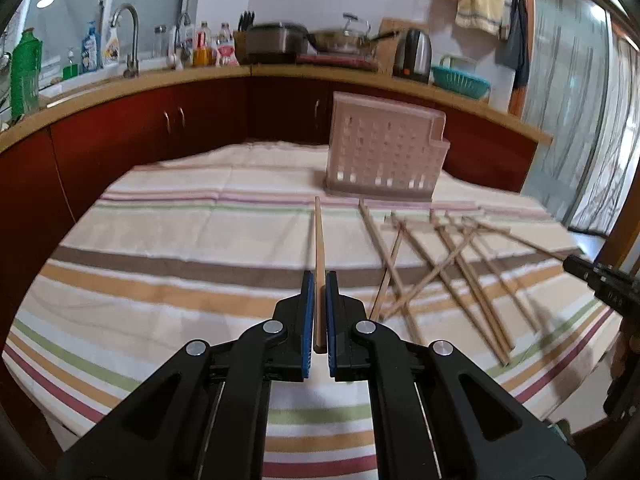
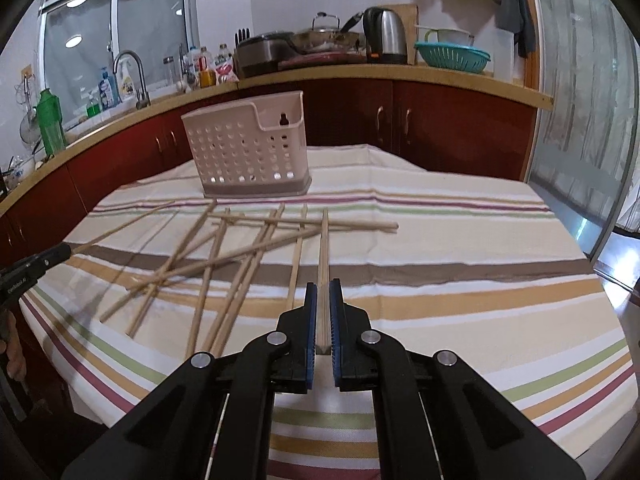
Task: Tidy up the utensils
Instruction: 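Lift the held chopsticks off the cloth with both grippers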
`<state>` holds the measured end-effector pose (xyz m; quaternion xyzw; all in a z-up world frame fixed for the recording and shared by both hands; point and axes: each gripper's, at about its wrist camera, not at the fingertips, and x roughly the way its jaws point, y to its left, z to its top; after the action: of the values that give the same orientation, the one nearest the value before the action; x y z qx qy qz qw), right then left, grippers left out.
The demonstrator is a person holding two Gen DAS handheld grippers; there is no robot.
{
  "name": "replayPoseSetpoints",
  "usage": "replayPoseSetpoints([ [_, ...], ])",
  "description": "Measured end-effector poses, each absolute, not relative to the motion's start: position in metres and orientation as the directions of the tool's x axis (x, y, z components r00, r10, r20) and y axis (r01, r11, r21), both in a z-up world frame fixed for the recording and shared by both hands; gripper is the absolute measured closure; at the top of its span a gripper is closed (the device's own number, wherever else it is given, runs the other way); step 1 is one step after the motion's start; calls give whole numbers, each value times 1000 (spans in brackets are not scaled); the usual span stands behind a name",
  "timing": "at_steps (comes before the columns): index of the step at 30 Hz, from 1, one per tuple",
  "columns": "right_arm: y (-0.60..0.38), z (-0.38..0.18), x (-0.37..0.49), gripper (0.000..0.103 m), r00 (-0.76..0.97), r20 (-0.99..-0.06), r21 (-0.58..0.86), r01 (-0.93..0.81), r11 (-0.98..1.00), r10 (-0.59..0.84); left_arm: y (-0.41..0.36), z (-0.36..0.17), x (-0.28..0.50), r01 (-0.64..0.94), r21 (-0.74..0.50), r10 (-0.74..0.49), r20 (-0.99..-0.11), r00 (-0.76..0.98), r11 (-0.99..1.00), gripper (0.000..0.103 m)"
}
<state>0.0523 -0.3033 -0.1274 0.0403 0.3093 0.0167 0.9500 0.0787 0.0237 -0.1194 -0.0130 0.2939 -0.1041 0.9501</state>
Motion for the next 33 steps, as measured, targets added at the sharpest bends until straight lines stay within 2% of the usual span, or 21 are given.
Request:
replayPoseSetpoints([
  [4,-302,-116,51,96,826,-561,90,-12,996,61,24,-97,76,186,-88,-205,-503,840,979,97],
  [9,-299,-108,49,96,837,-544,89,-19,996,64,22,-83,72,198,-81,-212,-479,852,977,97],
  [22,-297,-107,46,96,836,-544,90,-30,995,74,26,-105,69,224,-128,-252,-655,712,966,97],
  [33,-300,-100,40,96,836,-545,88,-25,996,70,22,-87,64,267,-88,-249,-708,661,960,97],
])
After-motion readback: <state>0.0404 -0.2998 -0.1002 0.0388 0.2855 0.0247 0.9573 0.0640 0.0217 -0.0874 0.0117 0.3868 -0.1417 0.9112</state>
